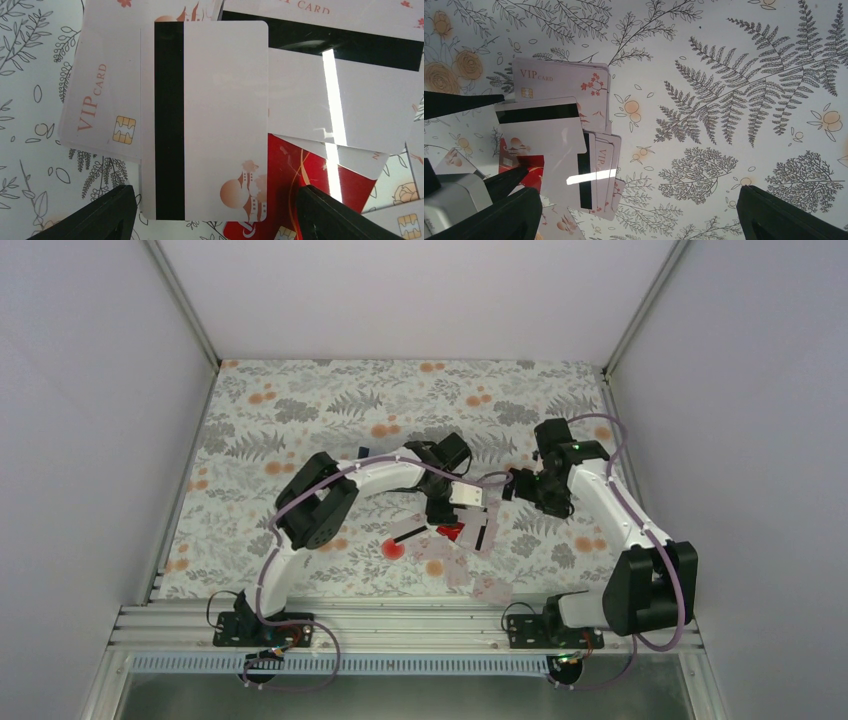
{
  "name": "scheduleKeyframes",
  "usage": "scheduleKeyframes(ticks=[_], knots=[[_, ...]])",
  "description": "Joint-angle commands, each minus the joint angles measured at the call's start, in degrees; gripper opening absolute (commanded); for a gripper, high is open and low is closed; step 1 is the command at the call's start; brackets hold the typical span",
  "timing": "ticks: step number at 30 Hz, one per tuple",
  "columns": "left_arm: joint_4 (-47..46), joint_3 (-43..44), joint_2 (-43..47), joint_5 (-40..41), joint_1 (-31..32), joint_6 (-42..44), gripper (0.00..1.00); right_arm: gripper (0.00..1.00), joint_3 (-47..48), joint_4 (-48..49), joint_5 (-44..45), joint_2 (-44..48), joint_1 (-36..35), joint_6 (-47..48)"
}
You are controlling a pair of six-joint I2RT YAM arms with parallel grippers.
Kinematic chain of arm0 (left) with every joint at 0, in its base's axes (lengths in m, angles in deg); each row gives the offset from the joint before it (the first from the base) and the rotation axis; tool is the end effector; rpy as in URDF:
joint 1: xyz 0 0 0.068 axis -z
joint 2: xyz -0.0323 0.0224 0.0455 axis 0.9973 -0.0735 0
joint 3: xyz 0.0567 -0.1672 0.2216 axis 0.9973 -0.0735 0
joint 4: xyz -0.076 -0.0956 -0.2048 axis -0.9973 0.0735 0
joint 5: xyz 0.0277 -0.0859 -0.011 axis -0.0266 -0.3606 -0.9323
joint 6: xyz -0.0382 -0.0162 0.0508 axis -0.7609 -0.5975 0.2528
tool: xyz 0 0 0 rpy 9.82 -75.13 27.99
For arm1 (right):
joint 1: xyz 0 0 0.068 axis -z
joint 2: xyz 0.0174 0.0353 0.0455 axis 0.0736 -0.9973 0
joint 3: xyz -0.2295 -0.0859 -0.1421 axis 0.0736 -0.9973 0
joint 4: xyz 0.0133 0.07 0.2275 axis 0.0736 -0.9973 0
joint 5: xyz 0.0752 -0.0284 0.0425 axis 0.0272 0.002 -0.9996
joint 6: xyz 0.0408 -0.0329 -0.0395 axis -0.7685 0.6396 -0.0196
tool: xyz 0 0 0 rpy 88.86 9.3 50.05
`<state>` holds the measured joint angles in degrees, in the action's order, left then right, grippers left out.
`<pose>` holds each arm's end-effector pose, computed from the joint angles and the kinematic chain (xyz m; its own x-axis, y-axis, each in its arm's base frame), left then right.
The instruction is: Put the credit cards into the card holder
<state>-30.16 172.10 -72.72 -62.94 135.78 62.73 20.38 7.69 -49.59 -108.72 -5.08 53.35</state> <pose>0.2714 -0.3474 0.1514 0.1220 0.8983 -0.4222 0.9919 -0.1252 0.0203 0.2089 0.0395 0.2469 -0.9482 0.2909 -0.1272 0.2682 0.9483 0.1699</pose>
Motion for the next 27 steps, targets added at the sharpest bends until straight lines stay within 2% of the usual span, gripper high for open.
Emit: scheduleKeyframes(ticks=[1, 11, 27], knots=[[2.78, 1.83, -2.55, -3.04, -0.76, 2.38, 0.80, 0.99, 0.96, 0.66, -0.97, -0.55, 0.30, 1.10], [3.58, 5.13, -6.34, -2.90, -0.87, 0.47, 0.76, 0.99, 1.26, 0.78, -2.12, -0.98, 0.26, 1.87], [2.23, 1.55, -3.65, -1.36, -0.49, -0.21, 0.63, 0.99, 1.01, 1.29, -2.75, -1.59, 0.38, 2.31]])
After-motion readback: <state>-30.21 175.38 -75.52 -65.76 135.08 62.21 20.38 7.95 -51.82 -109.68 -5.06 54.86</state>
